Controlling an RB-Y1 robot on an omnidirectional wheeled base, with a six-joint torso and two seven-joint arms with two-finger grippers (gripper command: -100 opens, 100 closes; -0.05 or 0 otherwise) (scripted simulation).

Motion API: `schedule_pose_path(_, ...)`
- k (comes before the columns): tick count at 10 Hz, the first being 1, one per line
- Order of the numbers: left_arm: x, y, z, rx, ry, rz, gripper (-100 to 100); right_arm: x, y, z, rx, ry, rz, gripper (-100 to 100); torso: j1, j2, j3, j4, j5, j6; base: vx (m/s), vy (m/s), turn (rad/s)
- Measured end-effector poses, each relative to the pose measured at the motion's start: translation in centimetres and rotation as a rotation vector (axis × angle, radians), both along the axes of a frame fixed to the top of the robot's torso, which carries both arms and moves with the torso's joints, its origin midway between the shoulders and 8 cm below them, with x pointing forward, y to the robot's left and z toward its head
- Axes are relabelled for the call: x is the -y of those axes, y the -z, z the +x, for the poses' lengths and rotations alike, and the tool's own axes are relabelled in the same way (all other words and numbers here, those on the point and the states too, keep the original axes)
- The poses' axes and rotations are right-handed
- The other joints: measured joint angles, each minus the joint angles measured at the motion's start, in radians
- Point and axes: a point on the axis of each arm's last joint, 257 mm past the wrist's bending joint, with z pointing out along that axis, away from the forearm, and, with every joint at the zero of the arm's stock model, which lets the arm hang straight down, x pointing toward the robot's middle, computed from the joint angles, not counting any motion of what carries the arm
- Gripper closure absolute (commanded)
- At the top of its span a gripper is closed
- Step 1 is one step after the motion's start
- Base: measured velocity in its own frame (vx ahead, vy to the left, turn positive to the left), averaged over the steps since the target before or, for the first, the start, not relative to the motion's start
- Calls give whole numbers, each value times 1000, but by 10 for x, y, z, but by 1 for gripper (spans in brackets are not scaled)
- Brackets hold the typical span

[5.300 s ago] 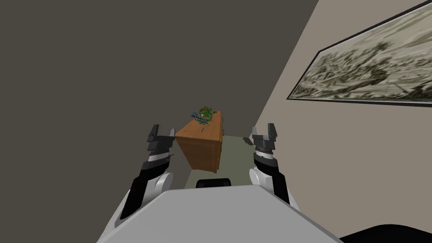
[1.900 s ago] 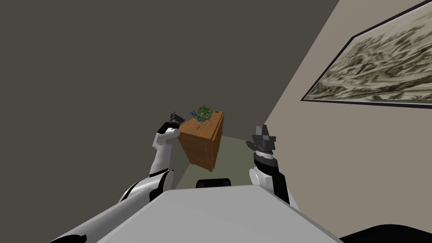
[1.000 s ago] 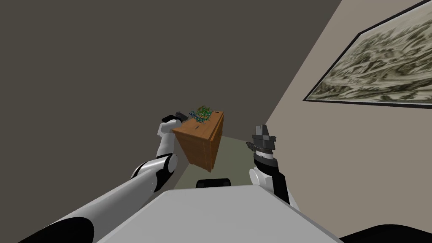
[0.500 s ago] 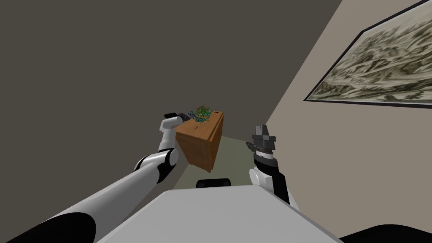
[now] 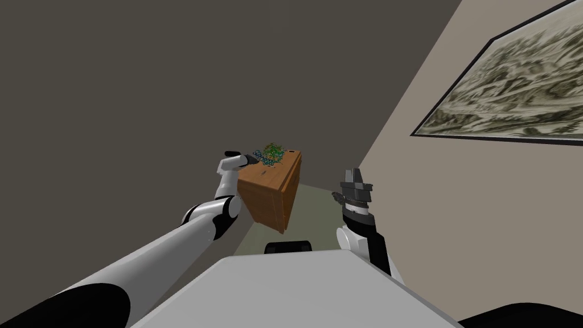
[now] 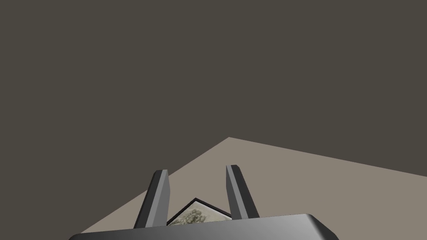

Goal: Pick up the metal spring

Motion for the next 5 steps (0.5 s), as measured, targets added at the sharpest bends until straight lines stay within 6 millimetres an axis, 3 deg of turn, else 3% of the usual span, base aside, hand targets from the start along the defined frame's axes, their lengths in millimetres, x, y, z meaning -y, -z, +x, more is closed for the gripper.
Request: schedule_pose_path(5,11,28,1,-151,14,-73,-100,0,0,0,0,0,0,0,0,-1,-1,0,0,0,26,-13,-11)
